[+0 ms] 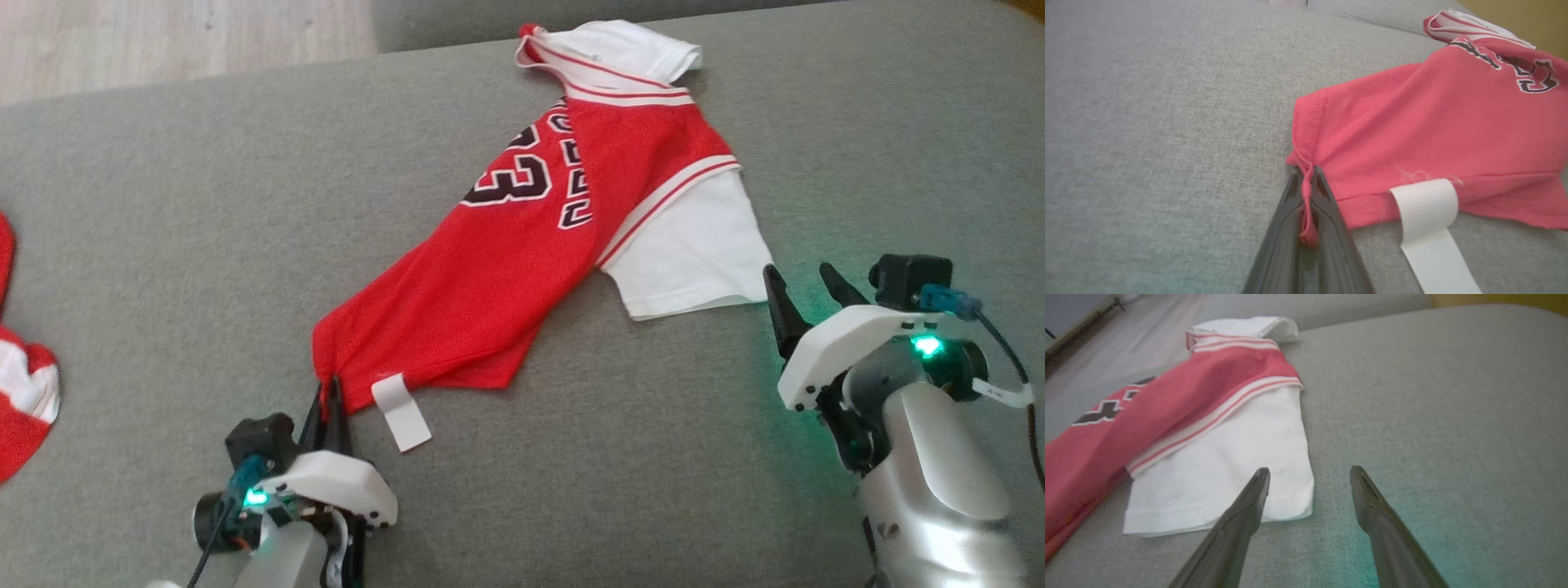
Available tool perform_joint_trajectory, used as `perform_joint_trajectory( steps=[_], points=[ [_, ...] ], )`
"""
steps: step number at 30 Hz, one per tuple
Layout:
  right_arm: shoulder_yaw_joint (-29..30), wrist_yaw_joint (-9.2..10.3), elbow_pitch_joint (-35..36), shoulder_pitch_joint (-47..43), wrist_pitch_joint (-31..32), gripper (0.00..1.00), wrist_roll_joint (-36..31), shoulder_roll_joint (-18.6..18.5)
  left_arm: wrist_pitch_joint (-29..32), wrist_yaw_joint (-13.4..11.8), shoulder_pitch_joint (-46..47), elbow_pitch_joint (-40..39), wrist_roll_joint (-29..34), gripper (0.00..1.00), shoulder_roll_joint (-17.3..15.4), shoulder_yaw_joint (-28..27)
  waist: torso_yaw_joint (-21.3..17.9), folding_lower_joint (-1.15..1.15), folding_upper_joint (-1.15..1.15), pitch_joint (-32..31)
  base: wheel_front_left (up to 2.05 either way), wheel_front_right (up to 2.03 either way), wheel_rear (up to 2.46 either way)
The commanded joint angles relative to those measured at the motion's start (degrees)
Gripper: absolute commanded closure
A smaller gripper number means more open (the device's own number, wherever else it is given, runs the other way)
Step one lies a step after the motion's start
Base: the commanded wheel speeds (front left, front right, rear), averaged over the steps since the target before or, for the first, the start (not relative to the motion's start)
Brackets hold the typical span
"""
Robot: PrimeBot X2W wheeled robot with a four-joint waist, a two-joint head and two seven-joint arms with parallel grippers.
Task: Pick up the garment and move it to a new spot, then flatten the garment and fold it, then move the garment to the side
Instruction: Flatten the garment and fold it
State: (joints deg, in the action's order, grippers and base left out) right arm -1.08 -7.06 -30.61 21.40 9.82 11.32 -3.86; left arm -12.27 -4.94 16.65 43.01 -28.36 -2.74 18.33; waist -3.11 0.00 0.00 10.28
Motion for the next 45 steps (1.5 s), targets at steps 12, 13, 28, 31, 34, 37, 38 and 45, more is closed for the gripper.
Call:
perform_joint_trajectory(
  steps=[12,13,28,31,34,37,38,45],
  points=[
    [-3.26,-0.43,-16.85,8.29,-2.7,1.0,-0.84,0.96,-0.58,1.44,1.87,0.38,-2.11,1.0,-0.14,2.26,2.72,0.0,0.0,2.65,0.0,0.0,0.0],
    [-3.75,-0.43,-17.53,8.54,-2.86,1.0,-0.57,0.96,-0.66,1.48,1.85,0.45,-2.23,1.0,-0.14,2.26,2.62,0.0,0.0,2.58,0.0,0.0,0.0],
    [-3.43,-0.43,10.85,4.47,-5.02,1.0,11.77,-4.74,4.57,8.39,-2.6,-28.54,-17.07,1.0,-2.1,-6.13,-0.59,0.0,0.0,-4.26,0.0,0.0,0.0],
    [-0.52,-0.43,22.08,2.09,-1.36,1.0,13.01,-6.0,10.94,7.45,-3.76,-41.7,-23.35,1.0,-3.31,-8.86,-1.21,0.0,0.0,-5.42,0.0,0.0,0.0],
    [2.23,-0.43,31.96,0.38,2.64,1.0,13.63,-5.81,16.94,4.22,-3.87,-52.75,-27.37,1.0,-5.04,-10.95,-1.61,0.0,0.0,-5.98,0.0,0.0,0.0],
    [4.47,-0.43,40.25,-0.28,6.47,1.0,13.62,-5.38,22.17,0.94,-3.32,-60.97,-30.55,1.0,-6.0,-11.75,-1.85,0.0,0.0,-6.31,0.0,0.0,0.0],
    [5.0,-0.43,42.6,-0.31,7.77,1.0,13.52,-5.39,23.59,-0.11,-3.04,-63.18,-31.49,1.0,-6.16,-11.94,-1.88,0.0,0.0,-6.3,0.0,0.0,0.0],
    [7.01,-0.43,51.03,2.34,15.3,1.0,13.27,-6.37,31.65,-6.55,-1.48,-70.81,-35.33,1.0,-6.9,-10.79,-1.79,0.0,0.0,-3.77,0.0,0.0,0.0]
  ],
)
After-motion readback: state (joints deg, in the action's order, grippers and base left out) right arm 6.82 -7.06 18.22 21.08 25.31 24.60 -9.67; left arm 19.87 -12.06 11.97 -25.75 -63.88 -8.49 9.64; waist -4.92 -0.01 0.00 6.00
